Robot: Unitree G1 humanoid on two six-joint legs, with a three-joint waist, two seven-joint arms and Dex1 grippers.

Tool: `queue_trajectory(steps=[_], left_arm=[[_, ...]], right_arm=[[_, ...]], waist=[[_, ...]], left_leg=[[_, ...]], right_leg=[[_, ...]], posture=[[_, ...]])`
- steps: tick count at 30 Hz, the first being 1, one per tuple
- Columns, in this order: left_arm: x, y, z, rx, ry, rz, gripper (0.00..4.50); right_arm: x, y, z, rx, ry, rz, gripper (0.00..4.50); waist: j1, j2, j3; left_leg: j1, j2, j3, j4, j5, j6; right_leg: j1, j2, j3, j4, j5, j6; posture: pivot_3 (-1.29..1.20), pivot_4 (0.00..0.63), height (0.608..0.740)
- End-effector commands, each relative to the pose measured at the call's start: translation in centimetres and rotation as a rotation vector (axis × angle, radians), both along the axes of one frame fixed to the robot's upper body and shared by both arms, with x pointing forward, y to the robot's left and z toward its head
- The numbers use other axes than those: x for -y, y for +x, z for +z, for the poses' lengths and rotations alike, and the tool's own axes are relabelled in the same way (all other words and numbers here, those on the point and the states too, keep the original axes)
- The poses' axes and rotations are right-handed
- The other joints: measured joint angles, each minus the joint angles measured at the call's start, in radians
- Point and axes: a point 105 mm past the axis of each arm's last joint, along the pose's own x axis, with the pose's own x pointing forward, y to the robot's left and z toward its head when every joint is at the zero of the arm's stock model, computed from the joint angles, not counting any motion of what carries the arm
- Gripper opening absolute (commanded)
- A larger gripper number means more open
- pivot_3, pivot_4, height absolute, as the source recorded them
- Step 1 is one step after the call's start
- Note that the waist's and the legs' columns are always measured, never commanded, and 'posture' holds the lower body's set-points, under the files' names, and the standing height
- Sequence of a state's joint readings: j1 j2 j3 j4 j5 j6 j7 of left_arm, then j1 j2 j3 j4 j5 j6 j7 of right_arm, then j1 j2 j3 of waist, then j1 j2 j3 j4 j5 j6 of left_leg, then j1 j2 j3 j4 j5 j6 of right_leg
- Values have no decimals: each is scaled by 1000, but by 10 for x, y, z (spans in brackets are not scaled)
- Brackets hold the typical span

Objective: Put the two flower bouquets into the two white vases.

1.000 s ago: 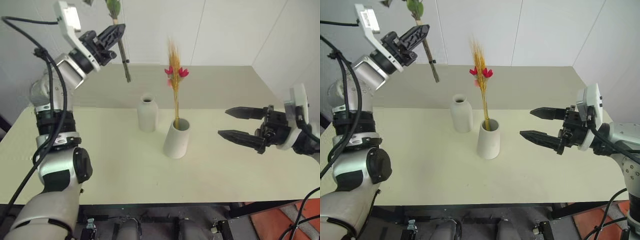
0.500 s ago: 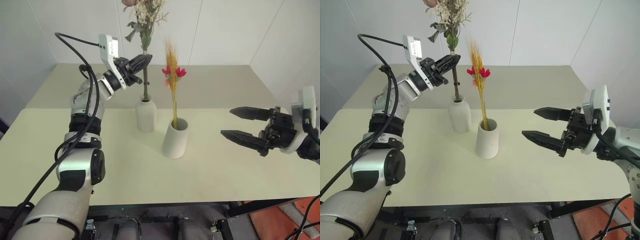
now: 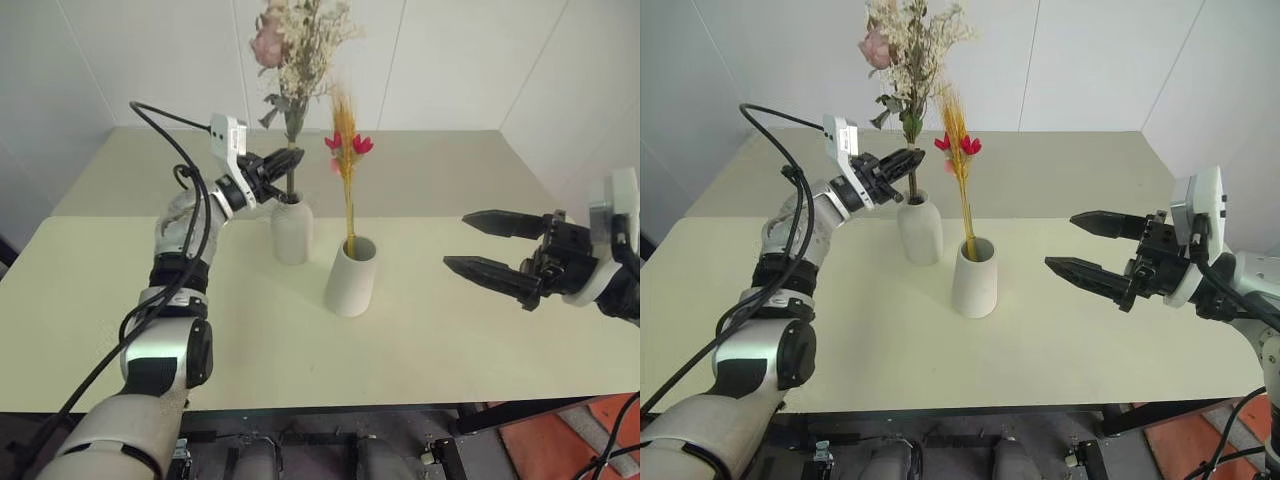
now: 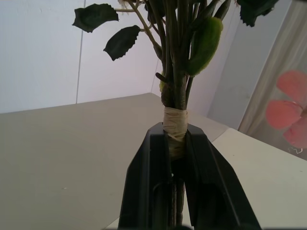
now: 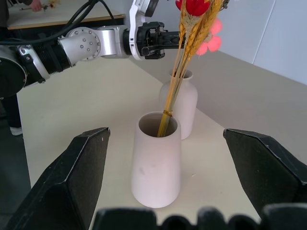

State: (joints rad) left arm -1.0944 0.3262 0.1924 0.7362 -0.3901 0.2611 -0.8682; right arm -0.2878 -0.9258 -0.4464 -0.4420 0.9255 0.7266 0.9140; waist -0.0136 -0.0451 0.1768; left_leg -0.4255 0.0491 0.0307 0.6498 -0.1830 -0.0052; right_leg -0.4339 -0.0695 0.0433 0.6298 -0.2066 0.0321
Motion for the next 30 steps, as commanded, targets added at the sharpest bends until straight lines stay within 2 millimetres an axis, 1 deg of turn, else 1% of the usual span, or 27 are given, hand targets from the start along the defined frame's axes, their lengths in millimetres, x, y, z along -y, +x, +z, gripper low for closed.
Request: queue_trajectory(steps=[1,3,7,10,12,15,18,21,25,30], left_arm=[[-1,-10,16,69,25,-2,1009],[-7,-16,11,59,34,-9,1646],[-27,-39,3,53,54,-8,2947],[-49,-72,-5,33,131,-58,3889],[-66,-96,-10,36,223,-88,4494],[-87,-120,-10,53,325,-92,4494],[-110,-144,0,64,420,-100,4494],[-124,-159,8,64,484,-104,4494],[-129,-173,18,69,542,-104,4494],[-127,-184,19,70,565,-103,4494]], right_arm=[[1,-3,10,44,-11,-3,4500],[1,-2,10,43,-11,-4,4500],[2,0,9,42,-12,-8,4500],[3,1,9,39,-12,-7,4500],[4,2,9,37,-11,-5,4500],[5,5,8,34,-11,-4,4500],[7,8,6,26,-10,-2,4500],[10,11,3,15,-10,-8,4500],[17,14,-1,-10,6,-32,4500],[27,17,-8,-38,3,-77,4500]], waist=[[0,0,0],[-2,0,0],[-8,0,0],[-14,0,0],[-17,0,0],[-14,0,0],[-6,0,0],[3,1,0],[4,1,0],[1,1,0]], left_leg=[[0,0,0,0,0,0],[1,0,0,0,0,0],[2,0,0,0,0,0],[2,1,0,0,0,0],[2,1,0,0,0,0],[2,1,0,0,0,0],[3,1,1,0,0,0],[3,2,1,0,0,0],[3,2,1,0,0,0],[3,2,1,-1,0,0]], right_leg=[[0,0,0,0,0,0],[0,0,0,0,0,0],[0,0,1,1,0,0],[0,0,1,1,0,0],[0,1,1,1,0,0],[0,0,1,1,0,0],[1,0,0,0,-3,4],[1,0,-1,0,-4,4],[1,-1,-1,0,-4,4],[1,-1,-1,0,-4,4]], posture=[[0,150,740],[0,150,740],[0,150,740],[0,150,740],[0,150,740],[0,150,740],[0,150,740],[0,150,740],[0,150,740],[0,150,740]])
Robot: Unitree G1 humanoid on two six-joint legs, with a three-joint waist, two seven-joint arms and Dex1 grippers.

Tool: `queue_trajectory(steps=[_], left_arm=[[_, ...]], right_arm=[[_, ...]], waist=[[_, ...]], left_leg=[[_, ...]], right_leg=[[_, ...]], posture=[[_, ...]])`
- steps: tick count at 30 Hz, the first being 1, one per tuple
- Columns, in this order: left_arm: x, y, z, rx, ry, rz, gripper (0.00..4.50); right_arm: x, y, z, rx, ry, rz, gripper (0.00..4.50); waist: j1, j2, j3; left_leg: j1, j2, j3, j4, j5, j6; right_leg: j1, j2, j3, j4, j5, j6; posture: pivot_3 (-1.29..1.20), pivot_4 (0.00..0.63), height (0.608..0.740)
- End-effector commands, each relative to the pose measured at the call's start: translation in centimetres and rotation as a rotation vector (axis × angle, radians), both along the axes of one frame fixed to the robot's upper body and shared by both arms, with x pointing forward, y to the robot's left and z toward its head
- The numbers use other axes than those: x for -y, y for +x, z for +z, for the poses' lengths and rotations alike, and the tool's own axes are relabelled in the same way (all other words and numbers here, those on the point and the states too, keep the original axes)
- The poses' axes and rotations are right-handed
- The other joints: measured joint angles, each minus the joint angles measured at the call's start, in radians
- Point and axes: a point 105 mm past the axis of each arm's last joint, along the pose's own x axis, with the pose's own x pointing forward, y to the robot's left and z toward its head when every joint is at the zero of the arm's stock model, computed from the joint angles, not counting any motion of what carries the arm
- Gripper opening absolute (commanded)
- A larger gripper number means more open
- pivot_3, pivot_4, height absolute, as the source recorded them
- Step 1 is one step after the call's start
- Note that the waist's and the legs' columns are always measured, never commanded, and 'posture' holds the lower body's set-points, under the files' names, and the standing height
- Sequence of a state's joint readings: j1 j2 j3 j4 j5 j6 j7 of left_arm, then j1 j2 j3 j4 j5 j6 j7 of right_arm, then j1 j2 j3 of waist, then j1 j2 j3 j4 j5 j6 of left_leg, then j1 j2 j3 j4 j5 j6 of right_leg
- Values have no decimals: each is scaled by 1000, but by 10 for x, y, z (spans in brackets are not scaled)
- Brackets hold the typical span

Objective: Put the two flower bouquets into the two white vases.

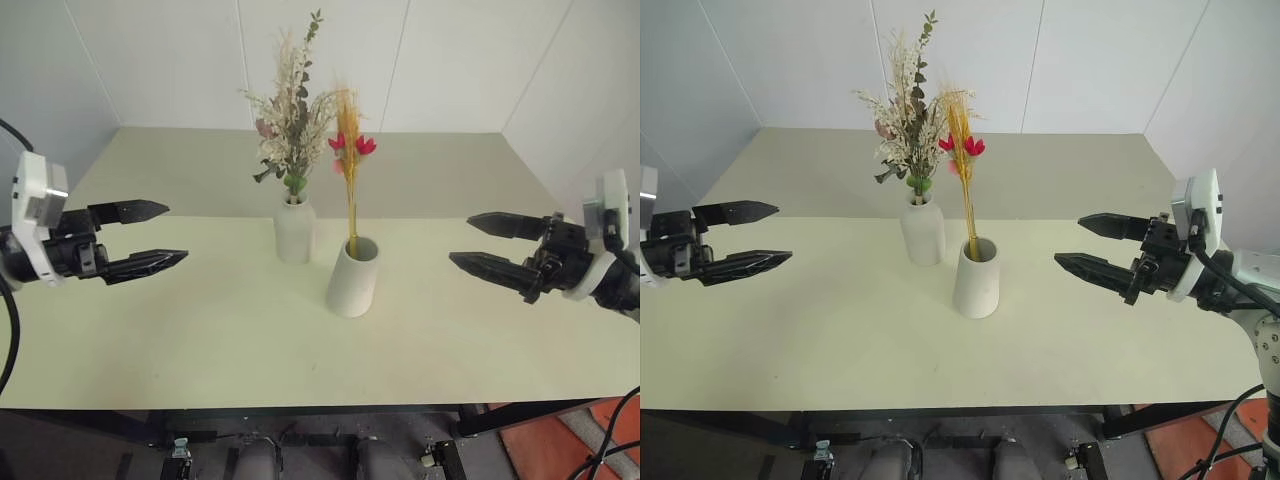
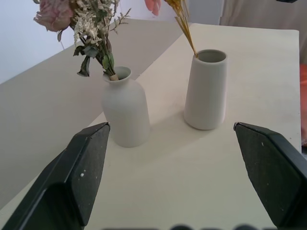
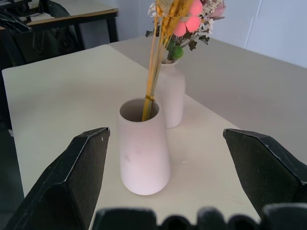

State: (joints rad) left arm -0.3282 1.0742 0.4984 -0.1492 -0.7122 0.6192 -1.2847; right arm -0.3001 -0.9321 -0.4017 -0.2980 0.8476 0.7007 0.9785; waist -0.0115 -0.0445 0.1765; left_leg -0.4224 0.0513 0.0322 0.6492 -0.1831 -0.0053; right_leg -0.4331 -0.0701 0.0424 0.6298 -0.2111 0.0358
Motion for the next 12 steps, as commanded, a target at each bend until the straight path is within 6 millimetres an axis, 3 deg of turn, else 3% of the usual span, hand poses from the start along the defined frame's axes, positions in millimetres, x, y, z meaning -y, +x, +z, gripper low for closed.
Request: queue_trajectory(steps=[1,12], left_arm=[[3,-12,11,47,23,-2,4494],[13,-19,4,65,-17,39,4494]], right_arm=[[9,0,7,40,-6,-34,4500],[13,8,6,39,-15,-46,4500]], waist=[[-1,0,0],[-2,0,0]], left_leg=[[0,0,0,0,0,0],[0,0,1,0,0,0]], right_leg=[[0,0,0,0,0,0],[0,0,1,0,0,0]], posture=[[0,150,740],[0,150,740]])
